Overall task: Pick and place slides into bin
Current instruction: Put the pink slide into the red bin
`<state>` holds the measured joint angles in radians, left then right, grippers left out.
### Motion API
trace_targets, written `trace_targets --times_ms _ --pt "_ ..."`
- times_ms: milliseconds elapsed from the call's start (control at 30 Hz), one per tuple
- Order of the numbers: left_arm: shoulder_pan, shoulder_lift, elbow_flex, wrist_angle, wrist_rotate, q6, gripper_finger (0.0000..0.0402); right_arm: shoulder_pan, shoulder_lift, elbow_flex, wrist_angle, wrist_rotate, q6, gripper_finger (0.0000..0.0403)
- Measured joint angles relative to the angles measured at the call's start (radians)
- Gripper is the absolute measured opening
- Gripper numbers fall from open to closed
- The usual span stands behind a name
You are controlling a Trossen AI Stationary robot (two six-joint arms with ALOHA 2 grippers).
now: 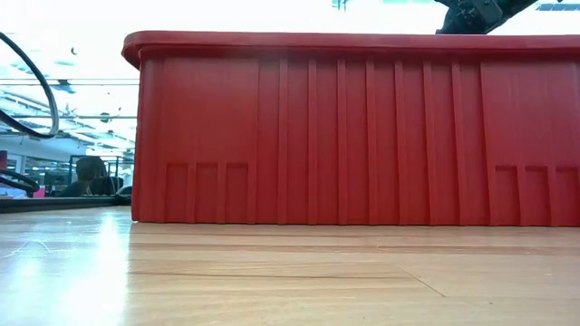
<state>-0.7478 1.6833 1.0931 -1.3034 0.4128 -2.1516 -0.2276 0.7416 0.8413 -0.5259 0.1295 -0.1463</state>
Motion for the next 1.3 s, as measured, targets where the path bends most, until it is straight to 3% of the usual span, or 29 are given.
trace_targets --times_ms 433,733,967,1300 --pt "-0.001 0.000 -0.001 -0.008 -0.097 0.032 0.0001 0.000 0.000 0.000 0.044 0.000 0.014 0.0161" --pt "-0.001 -0.009 -0.001 -0.006 -0.153 0.150 0.0000 0.000 0.000 0.000 0.044 0.000 0.039 0.0160" --pt "0.001 -0.109 0.009 -0.008 -0.296 0.244 0.0000 0.000 0.000 0.000 0.044 0.000 0.119 0.0159" --pt "0.007 -0.278 0.010 -0.032 -0.340 0.373 0.0000 0.000 0.000 0.000 0.043 -0.001 0.097 0.0160"
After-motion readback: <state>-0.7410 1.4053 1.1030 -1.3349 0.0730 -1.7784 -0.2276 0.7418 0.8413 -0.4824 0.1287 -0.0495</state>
